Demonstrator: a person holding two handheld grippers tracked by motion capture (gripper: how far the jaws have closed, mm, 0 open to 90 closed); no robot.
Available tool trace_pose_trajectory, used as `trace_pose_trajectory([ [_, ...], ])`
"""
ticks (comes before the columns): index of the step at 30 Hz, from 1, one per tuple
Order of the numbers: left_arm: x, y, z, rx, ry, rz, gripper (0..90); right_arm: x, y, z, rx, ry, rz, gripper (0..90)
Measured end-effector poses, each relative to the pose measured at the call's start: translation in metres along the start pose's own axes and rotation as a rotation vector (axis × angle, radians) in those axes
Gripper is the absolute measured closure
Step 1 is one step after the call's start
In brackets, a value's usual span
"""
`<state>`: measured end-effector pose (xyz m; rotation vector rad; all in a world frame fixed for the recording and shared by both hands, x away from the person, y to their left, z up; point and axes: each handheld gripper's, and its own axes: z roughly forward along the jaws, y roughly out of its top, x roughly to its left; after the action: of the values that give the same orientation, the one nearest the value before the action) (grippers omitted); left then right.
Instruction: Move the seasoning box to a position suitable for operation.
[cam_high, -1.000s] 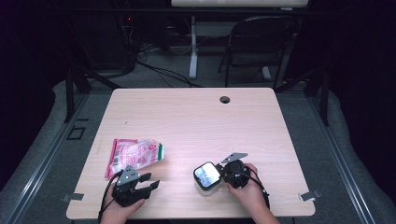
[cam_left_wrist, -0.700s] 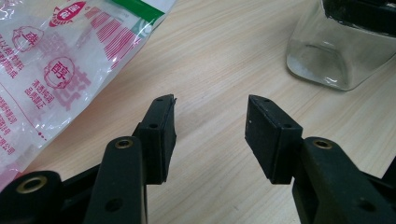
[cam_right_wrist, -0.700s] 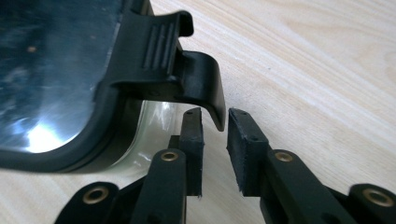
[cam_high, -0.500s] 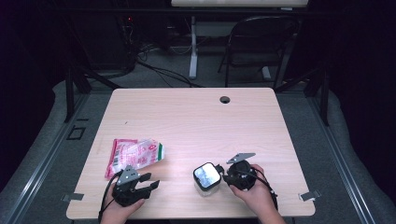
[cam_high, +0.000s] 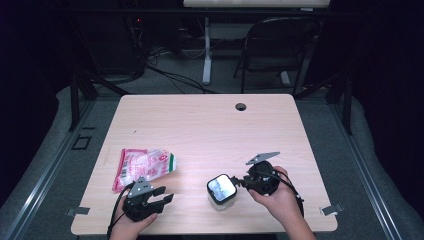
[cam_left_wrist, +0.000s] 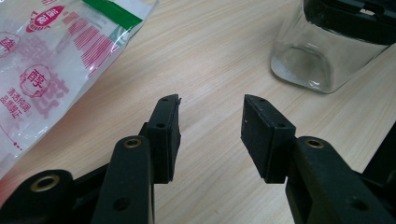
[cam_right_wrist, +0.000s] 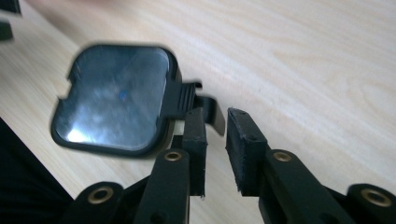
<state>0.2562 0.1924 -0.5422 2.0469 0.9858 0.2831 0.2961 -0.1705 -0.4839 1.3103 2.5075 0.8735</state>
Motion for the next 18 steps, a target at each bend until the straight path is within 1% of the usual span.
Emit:
trace_pose_trajectory([
  [1,0.0,0.0,0.0,0.001,-0.004,-0.002,57.1,-0.001,0.003,-0.003,-0.005,-0.001,0.007,78.6],
  [2,0.0,0.0,0.0,0.001,-0.004,-0.002,57.2,-0.001,0.006,-0.004,-0.022,0.013,0.021,78.9],
  [3,0.0,0.001,0.0,0.003,-0.004,0.009,57.2,-0.001,0.009,-0.005,-0.034,0.016,0.03,79.0],
  [4,-0.001,0.001,0.0,0.002,-0.007,0.003,57.4,-0.001,0.012,-0.006,-0.037,0.017,0.03,79.5],
  [6,-0.001,0.002,0.0,0.005,-0.006,0.013,57.8,0.0,0.017,-0.005,-0.043,0.017,0.032,80.7],
  [8,-0.002,0.001,0.0,0.001,-0.011,0.004,59.1,0.003,0.021,-0.002,-0.042,0.027,0.041,82.4],
  [10,-0.002,0.001,0.0,0.009,-0.011,0.006,59.6,0.004,0.021,-0.001,-0.045,0.026,0.038,83.0],
  [12,-0.003,0.001,0.001,0.009,-0.003,0.01,61.7,0.005,0.02,0.002,-0.064,0.022,0.037,84.4],
  [13,-0.003,0.002,0.001,0.01,-0.009,0.009,62.3,0.006,0.019,0.003,-0.063,0.024,0.037,84.9],
  [15,-0.004,0.002,0.002,0.01,-0.007,0.011,64.5,0.005,0.017,0.007,-0.072,0.036,0.04,85.9],
  [17,-0.006,0.002,0.003,0.012,-0.004,0.014,66.4,0.005,0.015,0.01,-0.069,0.047,0.052,86.1],
  [18,-0.006,0.003,0.003,0.013,-0.009,0.013,66.9,0.005,0.015,0.011,-0.067,0.054,0.053,86.7],
])
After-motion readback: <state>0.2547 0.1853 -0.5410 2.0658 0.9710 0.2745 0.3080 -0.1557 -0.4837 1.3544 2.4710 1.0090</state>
